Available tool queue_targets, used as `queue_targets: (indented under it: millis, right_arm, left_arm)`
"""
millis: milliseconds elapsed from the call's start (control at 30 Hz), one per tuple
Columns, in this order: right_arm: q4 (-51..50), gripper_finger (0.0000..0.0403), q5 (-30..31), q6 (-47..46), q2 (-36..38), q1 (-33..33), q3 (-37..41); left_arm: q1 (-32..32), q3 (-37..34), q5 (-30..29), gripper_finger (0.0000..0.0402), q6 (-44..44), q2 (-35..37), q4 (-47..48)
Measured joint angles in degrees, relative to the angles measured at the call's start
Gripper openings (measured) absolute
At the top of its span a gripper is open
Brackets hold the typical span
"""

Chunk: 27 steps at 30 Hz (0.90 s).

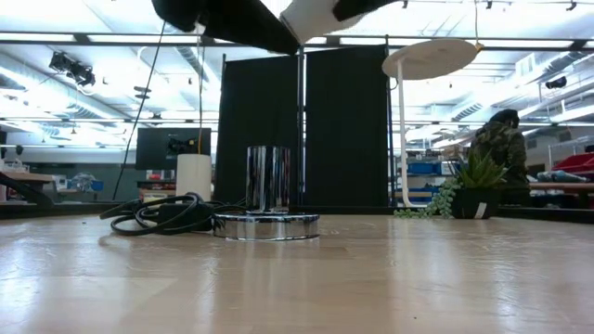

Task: Screw lightbulb
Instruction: Insert the light bulb into the lamp

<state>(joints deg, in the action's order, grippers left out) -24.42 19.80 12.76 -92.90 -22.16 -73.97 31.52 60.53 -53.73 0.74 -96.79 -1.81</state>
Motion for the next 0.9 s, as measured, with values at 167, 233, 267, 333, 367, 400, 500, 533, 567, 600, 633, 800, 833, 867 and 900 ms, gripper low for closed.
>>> queue_targets:
  millis: [167, 233, 267, 333, 367, 400, 500, 533, 567, 600, 633, 800, 833, 867, 900]
  right_arm:
    - [0.23, 0.0323, 1.01, 9.05, -0.62, -1.68, 0.0]
    - [0.29, 0.0322, 1.18, 11.66, -0.66, -1.79, 0.0]
    - [0.33, 0.0321, 1.18, 12.68, -0.66, -1.83, 0.0]
    - [0.26, 0.0319, 0.84, 14.44, -0.74, -1.82, 0.0]
    - [0.23, 0.0318, 0.33, 14.92, -0.74, -1.7, 0.0]
    - [0.27, 0.0318, -0.28, 15.17, -0.74, -1.53, 0.0]
    - [0.37, 0.0316, -1.91, 14.16, -0.74, -1.09, 0.0]
    - [0.35, 0.0316, -1.96, 13.7, -0.74, -1.02, 0.0]
    - [0.36, 0.0316, -2.12, 12.85, -0.74, -0.96, 0.0]
    - [0.35, 0.0317, -2.31, 12.16, -0.74, -0.86, 0.0]
    - [0.35, 0.0318, -2.4, 11.39, -0.74, -0.69, 0.0]
    - [0.5, 0.0327, -3.67, 10.87, -0.74, 0.18, 0.0]
    - [0.8, 0.033, -4.25, 10.67, -0.74, 0.34, 0.0]
    - [1.28, 0.0332, -4.8, 10.2, -0.75, 0.52, 0.0]
    - [1.71, 0.0335, -5.25, 9.8, -0.76, 0.63, 0.0]
  left_arm:
    - [-0.77, 0.0, 4.28, 0.0122, -2.92, 0.0, -0.09]
    - [-1.13, 0.0, 6.79, 0.0122, -3.96, 0.0, -0.18]
    - [-1.33, 0.0, 7.91, 0.0122, -4.61, 0.03, -0.17]
    - [-1.61, 0.0, 9.67, 0.0122, -6.48, 0.07, 0.02]
    - [-1.72, 0.0, 10.23, 0.0122, -7.21, 0.07, 0.01]
    - [-1.72, 0.0, 10.38, 0.0122, -7.74, 0.07, -0.03]
    - [-1.7, 0.0, 10.52, 0.0122, -9.51, 0.07, 0.01]
    - [-1.7, 0.0, 10.59, 0.0122, -10.02, 0.07, -0.01]
    - [-1.7, 0.0, 10.79, 0.0122, -10.24, 0.07, -0.06]
    - [-1.71, 0.0, 10.9, 0.0122, -10.32, 0.07, -0.06]
    - [-1.75, 0.0, 10.9, 0.0122, -10.38, 0.07, -0.06]
    - [-2.01, 0.0, 10.87, 0.0122, -10.61, 0.07, -0.04]
    - [-2.13, 0.0, 10.93, 0.0122, -10.71, 0.07, -0.07]
    - [-2.22, 0.0, 11.01, 0.0122, -10.98, 0.07, -0.13]
    - [-2.27, 0.0, 11.03, 0.0122, -11.35, 0.07, -0.12]
